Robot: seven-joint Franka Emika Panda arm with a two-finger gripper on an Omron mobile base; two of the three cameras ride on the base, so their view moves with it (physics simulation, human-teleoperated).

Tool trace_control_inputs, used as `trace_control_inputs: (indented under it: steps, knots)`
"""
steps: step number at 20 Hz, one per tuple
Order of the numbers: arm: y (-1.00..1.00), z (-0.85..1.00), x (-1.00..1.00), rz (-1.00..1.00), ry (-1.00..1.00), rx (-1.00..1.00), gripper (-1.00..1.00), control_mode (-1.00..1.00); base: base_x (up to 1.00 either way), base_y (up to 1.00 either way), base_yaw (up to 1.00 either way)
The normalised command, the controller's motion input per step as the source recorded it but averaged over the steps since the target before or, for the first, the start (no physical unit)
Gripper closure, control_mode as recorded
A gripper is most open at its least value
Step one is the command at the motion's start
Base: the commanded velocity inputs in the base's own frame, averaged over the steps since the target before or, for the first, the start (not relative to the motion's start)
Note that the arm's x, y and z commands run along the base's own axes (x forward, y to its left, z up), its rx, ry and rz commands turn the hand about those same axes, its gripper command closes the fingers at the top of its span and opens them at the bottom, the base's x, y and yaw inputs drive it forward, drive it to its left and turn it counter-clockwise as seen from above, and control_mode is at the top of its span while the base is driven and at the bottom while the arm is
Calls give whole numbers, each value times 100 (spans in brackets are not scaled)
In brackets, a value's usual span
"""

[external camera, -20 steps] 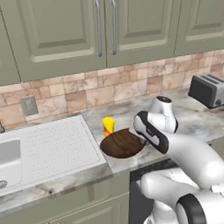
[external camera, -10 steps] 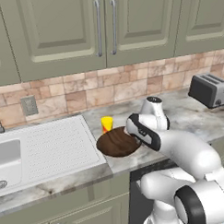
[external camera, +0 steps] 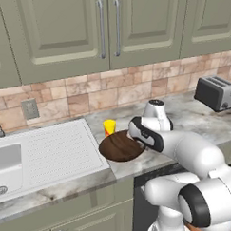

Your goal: Pick the cup and bowl from the counter and place them on the counter next to the sink.

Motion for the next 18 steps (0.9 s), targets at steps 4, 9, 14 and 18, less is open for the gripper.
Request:
trace_control_inputs:
  steps: [4, 9, 14, 18]
  knots:
    - [0, 0, 0, 0, 0, 0, -100, -100, 0, 0, 0]
    - [0, 0, 0, 0, 0, 0, -100, -100, 0, 0, 0]
    - [0, 0, 0, 0, 0, 0, -100, -100, 0, 0, 0]
    - [-2, 4, 0, 0, 0, 0, -100, -100, 0, 0, 0]
